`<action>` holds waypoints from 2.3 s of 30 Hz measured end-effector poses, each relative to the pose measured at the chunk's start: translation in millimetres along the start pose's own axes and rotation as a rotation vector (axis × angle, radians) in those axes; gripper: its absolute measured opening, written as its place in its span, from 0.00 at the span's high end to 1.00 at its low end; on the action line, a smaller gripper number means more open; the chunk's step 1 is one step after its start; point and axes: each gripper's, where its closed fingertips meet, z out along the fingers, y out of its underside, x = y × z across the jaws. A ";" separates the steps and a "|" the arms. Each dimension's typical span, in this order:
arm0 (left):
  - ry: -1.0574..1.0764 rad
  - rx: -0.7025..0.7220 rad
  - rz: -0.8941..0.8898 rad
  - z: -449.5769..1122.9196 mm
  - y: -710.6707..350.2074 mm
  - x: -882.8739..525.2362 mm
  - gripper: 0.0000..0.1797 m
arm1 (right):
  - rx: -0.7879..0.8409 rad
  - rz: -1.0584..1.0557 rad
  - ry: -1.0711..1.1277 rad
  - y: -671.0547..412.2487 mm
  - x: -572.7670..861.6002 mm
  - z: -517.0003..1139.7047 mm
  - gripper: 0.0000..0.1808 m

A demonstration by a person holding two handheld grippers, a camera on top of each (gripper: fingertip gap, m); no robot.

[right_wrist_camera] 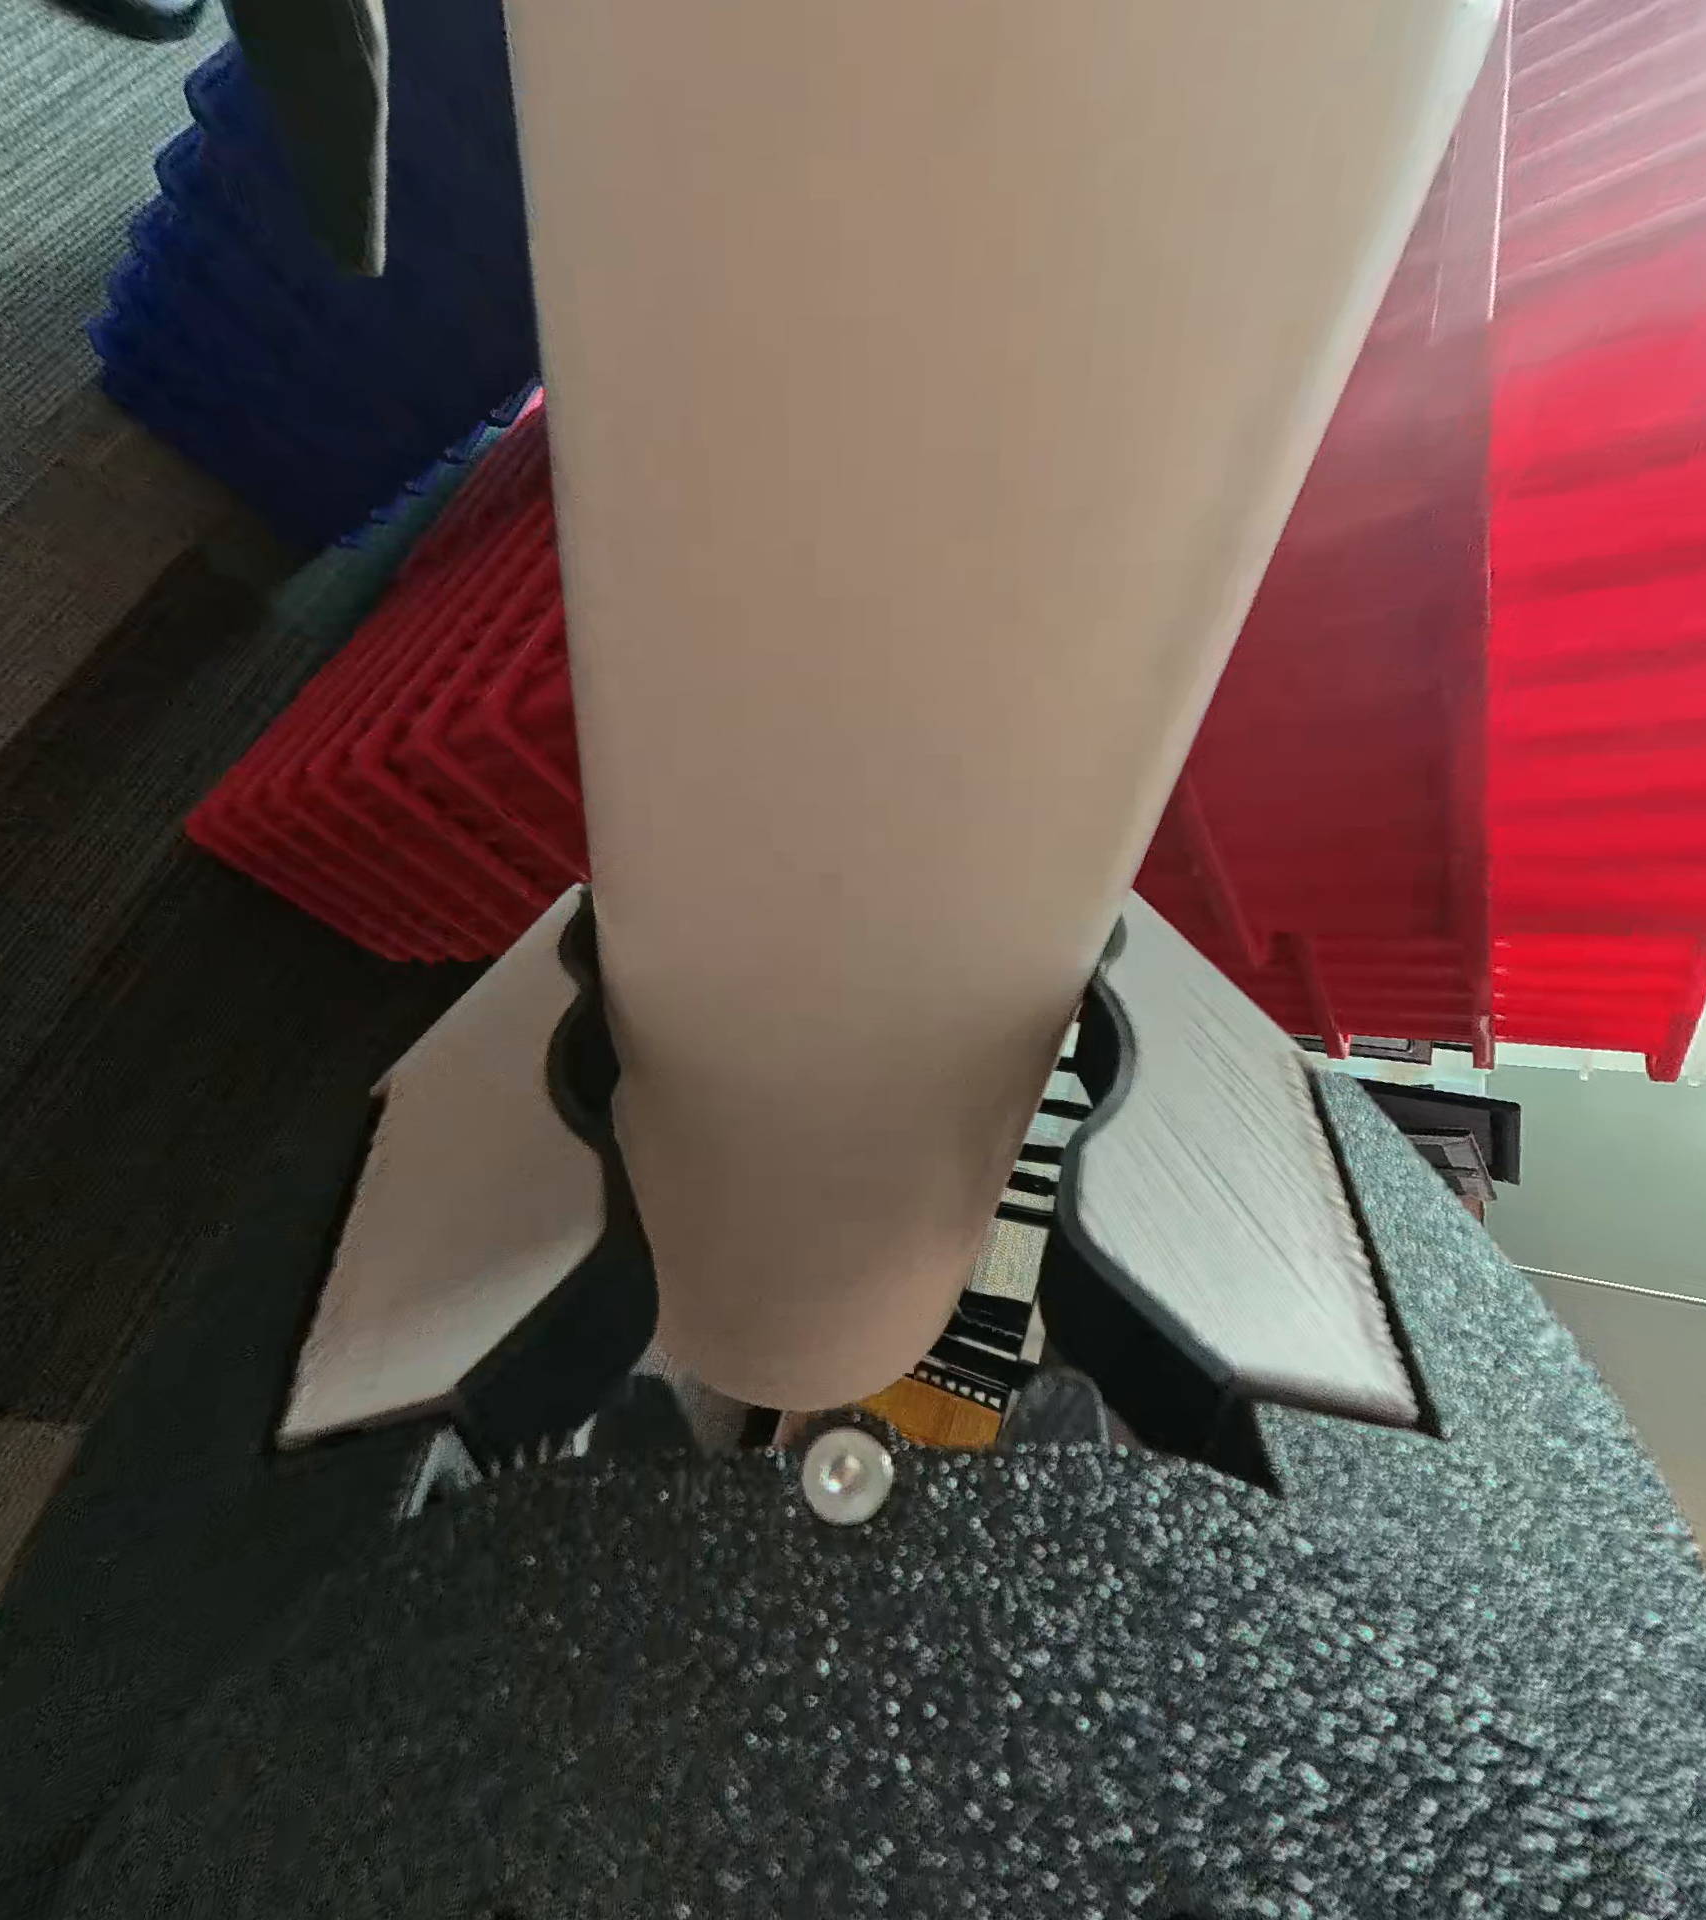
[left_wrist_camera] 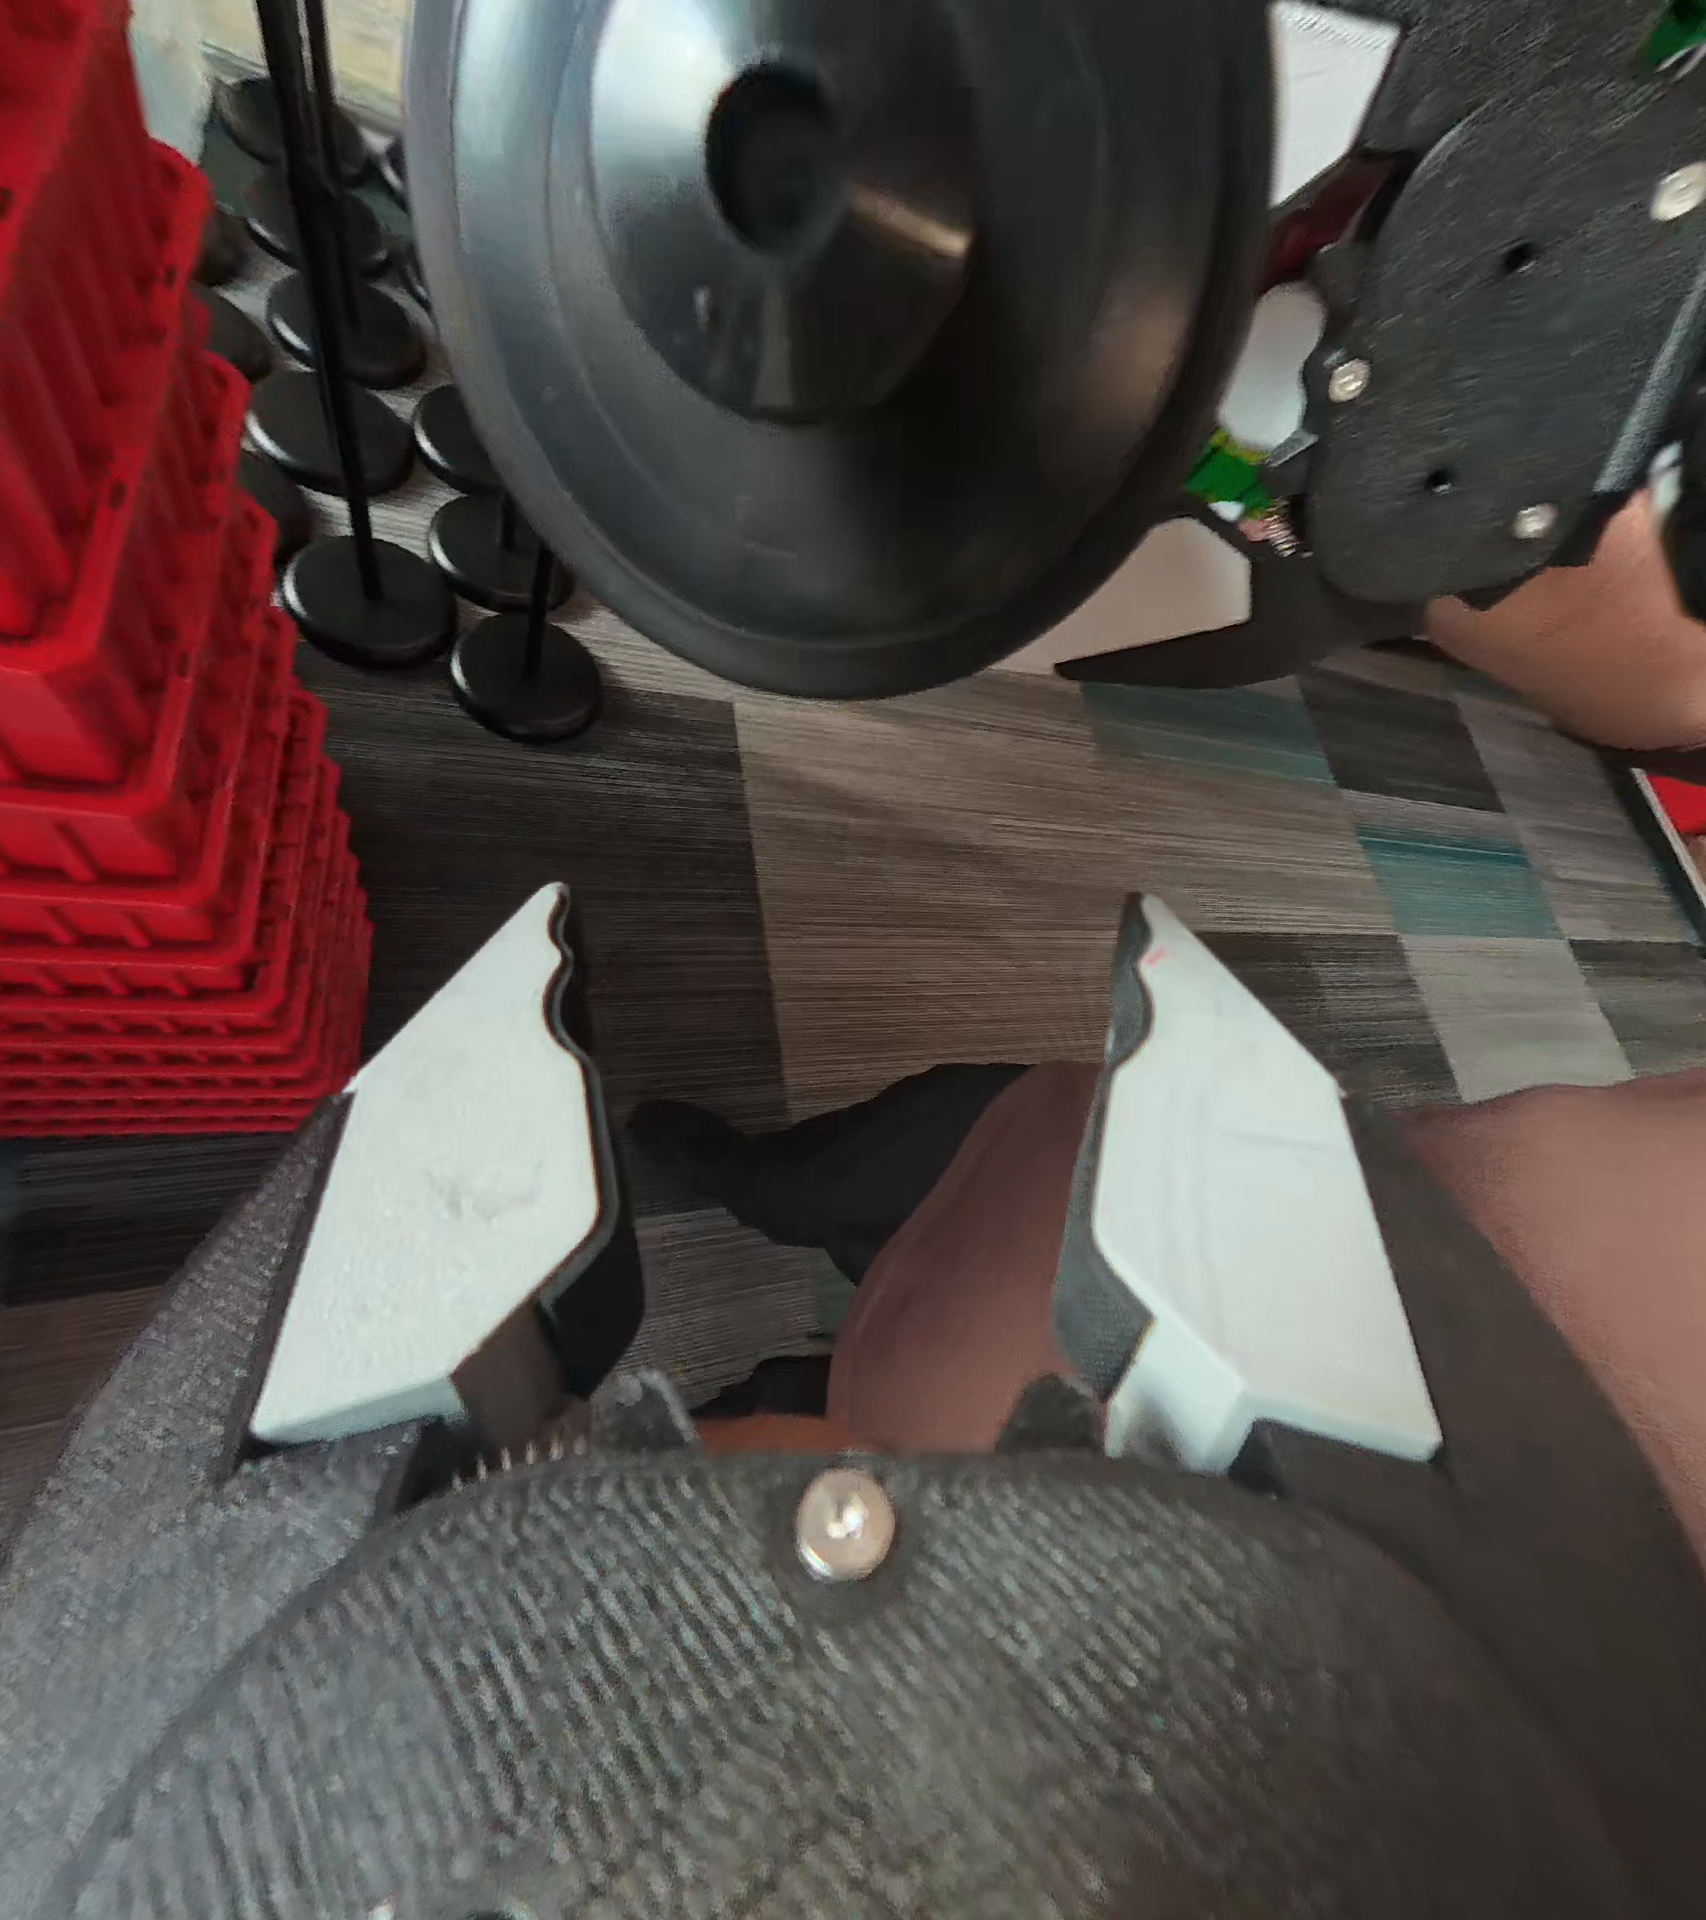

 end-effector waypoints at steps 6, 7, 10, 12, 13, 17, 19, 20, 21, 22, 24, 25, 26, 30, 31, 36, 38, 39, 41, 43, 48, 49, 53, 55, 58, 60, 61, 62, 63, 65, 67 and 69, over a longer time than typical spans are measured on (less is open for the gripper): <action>-0.374 -0.053 0.142 14.5 13.3 -49.6 0.36 | 0.039 0.027 0.088 6.4 15.7 -4.9 0.51; -0.397 -0.047 0.151 15.8 12.4 -51.9 0.37 | 0.045 0.024 0.110 8.4 21.5 -7.0 0.51; -0.402 0.024 0.168 17.3 1.5 -46.2 0.38 | 0.059 0.025 0.168 15.0 38.9 -15.0 0.51; -0.382 0.070 0.191 14.7 -7.2 -37.4 0.38 | 0.070 0.014 0.224 17.9 55.2 -22.8 0.51; -0.397 0.088 0.210 11.2 -13.1 -36.0 0.38 | 0.075 0.006 0.254 18.0 65.6 -27.3 0.51; -0.486 0.254 0.260 -14.6 -67.8 -32.9 0.36 | 0.072 -0.065 0.377 13.6 121.7 -45.5 0.51; -0.456 0.319 0.257 -21.9 -94.5 -23.8 0.36 | 0.067 -0.110 0.437 8.5 155.6 -55.9 0.51; -0.460 0.330 0.265 -23.8 -103.9 -22.6 0.36 | 0.068 -0.129 0.466 5.3 172.6 -61.7 0.51; -0.473 0.330 0.276 -24.7 -110.7 -22.9 0.36 | 0.065 -0.145 0.489 2.3 188.6 -67.2 0.51; -0.484 0.328 0.286 -24.2 -116.0 -23.5 0.36 | 0.059 -0.160 0.506 -0.3 203.1 -72.0 0.52; -0.496 0.331 0.296 -21.8 -124.0 -24.2 0.36 | 0.052 -0.199 0.540 -6.4 225.7 -80.0 0.52; -0.504 0.334 0.299 -20.7 -127.2 -25.3 0.37 | 0.047 -0.219 0.550 -8.9 232.9 -81.7 0.52; -0.516 0.347 0.299 -20.8 -131.1 -26.9 0.37 | 0.044 -0.240 0.550 -11.0 236.5 -81.6 0.52; -0.436 0.471 0.284 -25.9 -151.3 -13.8 0.43 | 0.005 -0.313 0.538 -8.3 238.7 -70.8 0.52; -0.372 0.500 0.275 -25.8 -155.2 -5.4 0.43 | 0.001 -0.304 0.525 -6.5 237.9 -68.3 0.52; -0.033 0.575 0.163 -25.7 -160.9 24.5 0.47 | 0.068 -0.114 0.400 -4.7 224.3 -59.4 0.52; -0.060 0.586 0.129 -22.3 -162.9 15.5 0.44 | 0.131 -0.003 0.304 -7.6 210.2 -53.9 0.52; -0.077 0.583 0.122 -17.9 -163.3 12.7 0.39 | 0.170 0.050 0.248 -10.1 201.4 -50.9 0.52; -0.145 0.539 0.145 -2.6 -158.6 6.3 0.28 | 0.248 0.158 0.150 -12.9 186.7 -45.1 0.52; -0.235 0.501 0.164 14.0 -151.5 -0.9 0.27 | 0.323 0.304 0.055 -10.8 178.5 -40.5 0.52; -0.235 0.477 0.165 51.7 -142.1 17.4 0.26 | 0.524 0.649 -0.161 -1.2 176.9 -42.0 0.52; -0.247 0.479 0.165 57.0 -144.4 21.7 0.26 | 0.563 0.695 -0.214 -0.7 174.7 -43.0 0.52; -0.313 0.456 0.191 75.9 -151.9 34.7 0.27 | 0.661 0.819 -0.394 6.0 161.5 -43.0 0.52; -0.328 0.439 0.188 82.9 -153.1 40.2 0.27 | 0.682 0.862 -0.441 14.4 159.2 -42.6 0.52; -0.298 0.439 0.176 89.4 -158.3 55.9 0.27 | 0.716 0.923 -0.474 29.6 163.7 -44.7 0.52; -0.285 0.448 0.160 91.4 -163.5 65.0 0.27 | 0.737 0.961 -0.479 40.5 170.4 -46.4 0.52; -0.284 0.450 0.149 92.3 -165.9 68.9 0.27 | 0.746 0.979 -0.482 46.0 173.8 -47.0 0.52; -0.286 0.450 0.143 93.1 -168.5 73.1 0.27 | 0.755 0.999 -0.484 51.3 177.1 -47.5 0.52; -0.296 0.453 0.142 93.2 -171.7 77.0 0.27 | 0.764 1.020 -0.484 56.6 180.9 -47.5 0.52; -0.317 0.473 0.144 91.4 -180.2 85.9 0.28 | 0.791 1.065 -0.501 65.6 186.8 -48.4 0.52; -0.283 0.474 0.168 92.1 -186.5 101.6 0.29 | 0.813 1.104 -0.521 73.2 189.9 -48.4 0.52; -0.276 0.471 0.185 91.7 -191.0 111.9 0.29 | 0.808 1.125 -0.527 80.2 189.1 -45.5 0.52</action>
